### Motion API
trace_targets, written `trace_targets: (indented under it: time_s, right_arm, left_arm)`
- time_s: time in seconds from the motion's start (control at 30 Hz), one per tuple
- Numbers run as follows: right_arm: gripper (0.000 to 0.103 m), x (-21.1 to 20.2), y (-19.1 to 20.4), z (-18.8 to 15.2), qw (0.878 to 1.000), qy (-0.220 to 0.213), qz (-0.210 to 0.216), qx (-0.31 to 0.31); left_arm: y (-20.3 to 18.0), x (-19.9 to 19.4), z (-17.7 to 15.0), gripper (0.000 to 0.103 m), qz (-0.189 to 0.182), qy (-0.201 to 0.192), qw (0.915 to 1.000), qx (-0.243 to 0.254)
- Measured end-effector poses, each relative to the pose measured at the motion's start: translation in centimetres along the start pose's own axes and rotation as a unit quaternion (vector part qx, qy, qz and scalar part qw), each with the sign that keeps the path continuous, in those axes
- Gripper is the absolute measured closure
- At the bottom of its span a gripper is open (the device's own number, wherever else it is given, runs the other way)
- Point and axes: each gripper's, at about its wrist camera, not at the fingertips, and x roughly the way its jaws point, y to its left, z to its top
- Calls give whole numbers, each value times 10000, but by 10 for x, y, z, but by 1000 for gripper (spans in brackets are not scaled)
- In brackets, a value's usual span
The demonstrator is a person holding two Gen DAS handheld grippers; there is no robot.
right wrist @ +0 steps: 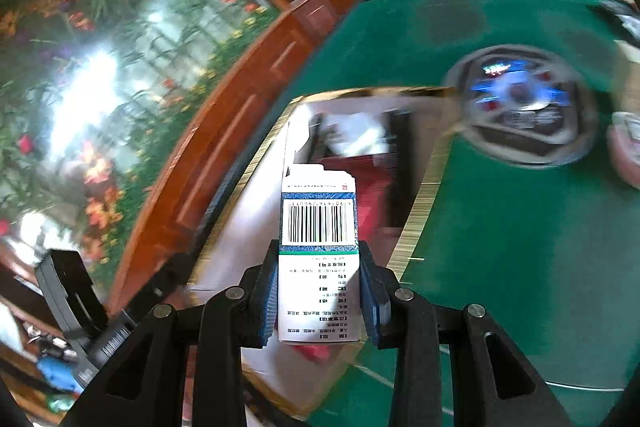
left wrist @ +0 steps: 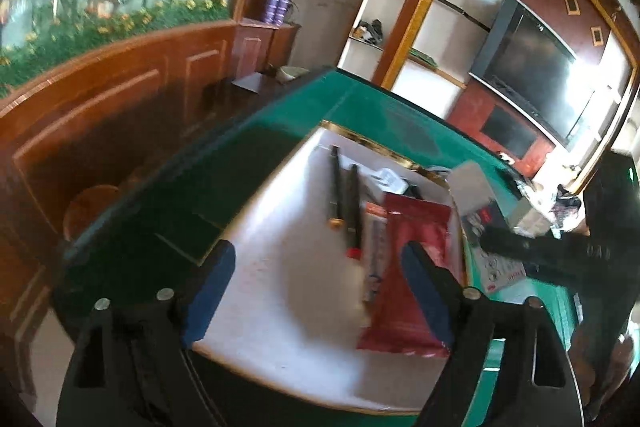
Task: Organize objects
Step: 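Carry the medicine box into the white tray and open the right tool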
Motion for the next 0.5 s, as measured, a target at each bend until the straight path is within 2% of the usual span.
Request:
trace_targets:
  time_s: [0.13, 0.23, 0.33, 0.43, 0.5]
  right_arm:
    - [65, 53, 27, 10, 9992, 371, -12, -131]
    - [65, 90, 40, 15, 9978, 569, -246, -223]
    - [65, 119, 46, 17, 9959, 702, -508, -269]
    - [63, 132, 58, 17, 9932, 635, -793, -575]
    - [63, 136, 66, 19, 9920, 702, -808, -664]
  left_arm:
    - [23, -5, 3, 17, 21, -25, 10000, -87]
    - [43, -6, 5, 17, 81, -75, 9995, -289]
    - [58, 1, 2, 17, -5, 78, 9988, -481]
    - [66, 1, 0, 17, -62, 158, 9984, -539]
    - [69, 0, 1, 17, -29, 131, 9985, -524]
